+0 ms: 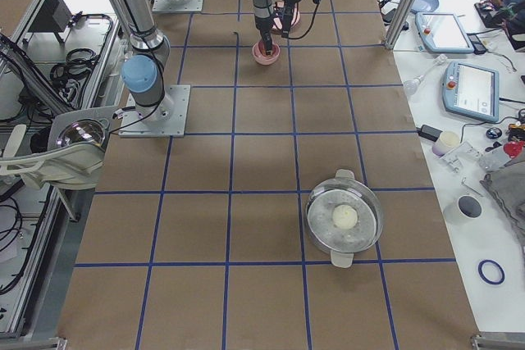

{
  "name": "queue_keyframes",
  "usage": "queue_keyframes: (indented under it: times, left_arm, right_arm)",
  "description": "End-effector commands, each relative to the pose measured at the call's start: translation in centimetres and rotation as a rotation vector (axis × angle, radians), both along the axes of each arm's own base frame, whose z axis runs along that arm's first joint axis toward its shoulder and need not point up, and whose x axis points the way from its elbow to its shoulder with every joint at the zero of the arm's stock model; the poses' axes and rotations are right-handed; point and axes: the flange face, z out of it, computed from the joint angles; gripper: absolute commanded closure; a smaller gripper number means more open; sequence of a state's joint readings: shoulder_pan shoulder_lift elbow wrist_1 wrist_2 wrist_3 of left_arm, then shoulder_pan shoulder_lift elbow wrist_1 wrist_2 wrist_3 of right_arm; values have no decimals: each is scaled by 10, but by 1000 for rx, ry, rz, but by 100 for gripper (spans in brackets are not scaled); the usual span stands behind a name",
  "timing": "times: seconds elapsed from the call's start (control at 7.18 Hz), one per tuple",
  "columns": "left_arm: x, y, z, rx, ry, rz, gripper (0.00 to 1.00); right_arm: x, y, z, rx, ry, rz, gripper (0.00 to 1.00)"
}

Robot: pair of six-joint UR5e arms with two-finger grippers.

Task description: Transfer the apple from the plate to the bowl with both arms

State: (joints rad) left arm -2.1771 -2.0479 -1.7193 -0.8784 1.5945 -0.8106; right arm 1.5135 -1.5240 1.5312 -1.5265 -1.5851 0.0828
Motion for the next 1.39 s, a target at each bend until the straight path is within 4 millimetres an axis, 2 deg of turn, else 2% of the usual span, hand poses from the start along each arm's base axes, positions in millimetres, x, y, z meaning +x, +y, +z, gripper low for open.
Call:
queue_keyframes:
  times: [0.0, 0.14, 0.28, 0.42, 0.56, 0.7, 0.84, 1.11, 1.25]
  left_arm:
    - [-1, -1, -9, 9, -10, -8, 11]
    - [3, 7, 3, 6, -6, -15, 0]
    - [10, 9, 5, 7, -15, -44, 0]
    - [26, 1, 17, -5, -10, -47, 0]
    - [56, -16, 42, -29, -3, -99, 0]
    - [100, -35, 64, -35, -11, -118, 0]
    - [150, -52, 77, -12, -20, -134, 0]
    - [228, -67, 120, -2, -28, -136, 0]
    - [258, -69, 142, -25, -28, -101, 0]
  right_arm:
    - [1, 1, -3, 7, -1, 13, 0]
    - [5, 2, -3, 9, 0, 25, 0]
    - [12, 4, -3, 9, 0, 40, 0]
    - [19, 5, -2, 6, 5, 54, 0]
    - [20, 5, -3, 9, 6, 56, 0]
    - [20, 5, -3, 9, 5, 56, 0]
    - [20, 6, -3, 7, 3, 56, 0]
    - [20, 6, -4, 12, 3, 57, 0]
    - [21, 6, -4, 10, 0, 59, 0]
